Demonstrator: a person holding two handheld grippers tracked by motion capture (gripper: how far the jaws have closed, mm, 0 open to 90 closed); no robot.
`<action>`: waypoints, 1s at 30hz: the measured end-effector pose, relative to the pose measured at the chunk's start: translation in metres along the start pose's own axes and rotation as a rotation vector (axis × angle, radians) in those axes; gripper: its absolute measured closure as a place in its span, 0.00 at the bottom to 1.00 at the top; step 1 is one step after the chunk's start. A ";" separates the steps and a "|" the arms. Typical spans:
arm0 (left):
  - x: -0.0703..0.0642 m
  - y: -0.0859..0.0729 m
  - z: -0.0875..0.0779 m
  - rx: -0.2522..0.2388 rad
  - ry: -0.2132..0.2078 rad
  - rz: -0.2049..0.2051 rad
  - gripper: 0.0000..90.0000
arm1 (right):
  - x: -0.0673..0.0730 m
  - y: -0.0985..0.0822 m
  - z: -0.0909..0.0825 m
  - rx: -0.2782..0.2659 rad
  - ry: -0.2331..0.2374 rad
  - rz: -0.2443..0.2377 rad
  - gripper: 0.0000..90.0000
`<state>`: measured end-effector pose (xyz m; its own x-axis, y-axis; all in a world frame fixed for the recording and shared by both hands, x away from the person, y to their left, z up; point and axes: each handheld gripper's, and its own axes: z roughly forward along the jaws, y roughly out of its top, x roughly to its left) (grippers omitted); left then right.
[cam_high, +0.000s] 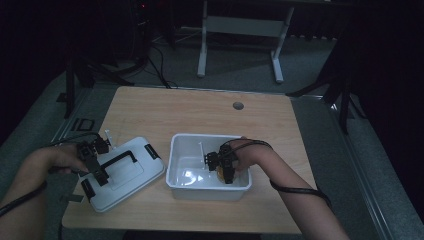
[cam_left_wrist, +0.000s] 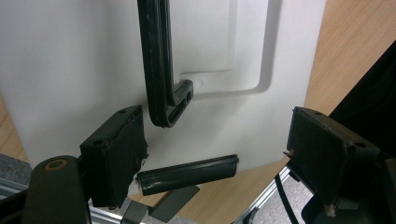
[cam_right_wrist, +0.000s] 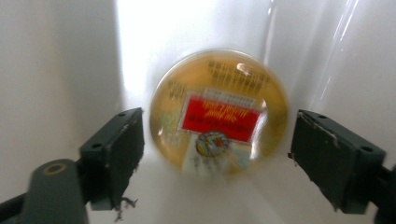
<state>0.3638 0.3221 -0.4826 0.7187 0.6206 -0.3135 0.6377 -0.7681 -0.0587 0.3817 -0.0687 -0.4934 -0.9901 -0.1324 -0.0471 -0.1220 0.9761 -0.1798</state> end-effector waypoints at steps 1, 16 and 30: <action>0.000 0.000 0.000 0.001 -0.001 0.002 0.21 | 0.000 0.000 -0.001 0.000 -0.003 -0.003 0.17; -0.003 -0.001 -0.004 -0.008 0.008 0.006 0.21 | 0.005 -0.031 -0.055 -0.182 -0.053 0.045 0.14; -0.003 -0.001 -0.006 -0.015 0.026 0.005 0.21 | 0.023 -0.123 -0.104 -0.327 -0.114 0.190 0.15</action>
<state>0.3624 0.3216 -0.4759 0.7289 0.6208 -0.2886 0.6380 -0.7689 -0.0425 0.3665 -0.1739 -0.3698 -0.9853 0.0560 -0.1616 0.0290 0.9860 0.1644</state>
